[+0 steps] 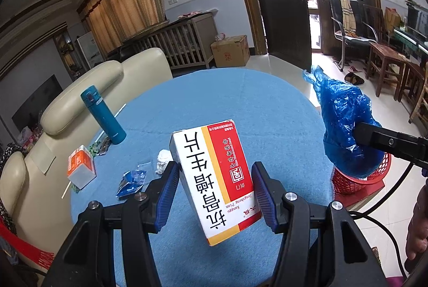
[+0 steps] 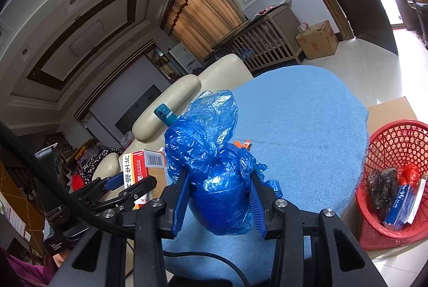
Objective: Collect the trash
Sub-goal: 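Carry the blue bag and red-and-white box over the red basket with both tools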
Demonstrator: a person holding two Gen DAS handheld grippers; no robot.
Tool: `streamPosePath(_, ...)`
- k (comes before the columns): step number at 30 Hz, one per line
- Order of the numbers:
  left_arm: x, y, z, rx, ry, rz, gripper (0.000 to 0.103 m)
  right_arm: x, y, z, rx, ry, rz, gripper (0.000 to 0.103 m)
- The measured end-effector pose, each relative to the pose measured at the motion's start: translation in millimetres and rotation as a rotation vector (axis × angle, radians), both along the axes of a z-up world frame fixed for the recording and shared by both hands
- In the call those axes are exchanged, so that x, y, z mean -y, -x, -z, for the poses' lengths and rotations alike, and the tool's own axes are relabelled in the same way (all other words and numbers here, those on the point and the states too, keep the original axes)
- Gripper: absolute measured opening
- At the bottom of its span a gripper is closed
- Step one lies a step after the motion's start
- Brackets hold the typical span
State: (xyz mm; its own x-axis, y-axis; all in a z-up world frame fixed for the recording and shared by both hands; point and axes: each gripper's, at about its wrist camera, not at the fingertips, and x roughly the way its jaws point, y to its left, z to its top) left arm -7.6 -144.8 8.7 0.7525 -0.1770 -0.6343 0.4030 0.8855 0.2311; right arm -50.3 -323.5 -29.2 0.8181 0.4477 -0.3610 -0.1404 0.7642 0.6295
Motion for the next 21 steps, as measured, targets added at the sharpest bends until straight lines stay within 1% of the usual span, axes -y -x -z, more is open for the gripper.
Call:
streamPosePath(9, 42, -11, 7, -0.007, -0.064, 0.075, 0.058, 20, 13, 7, -0.016, -0.047, 0.067, 0.044)
streamPosePath(21, 107, -23, 17, -0.042, -0.133, 0.198, 0.058, 75, 29, 22, -0.046, -0.124, 0.194, 0.044)
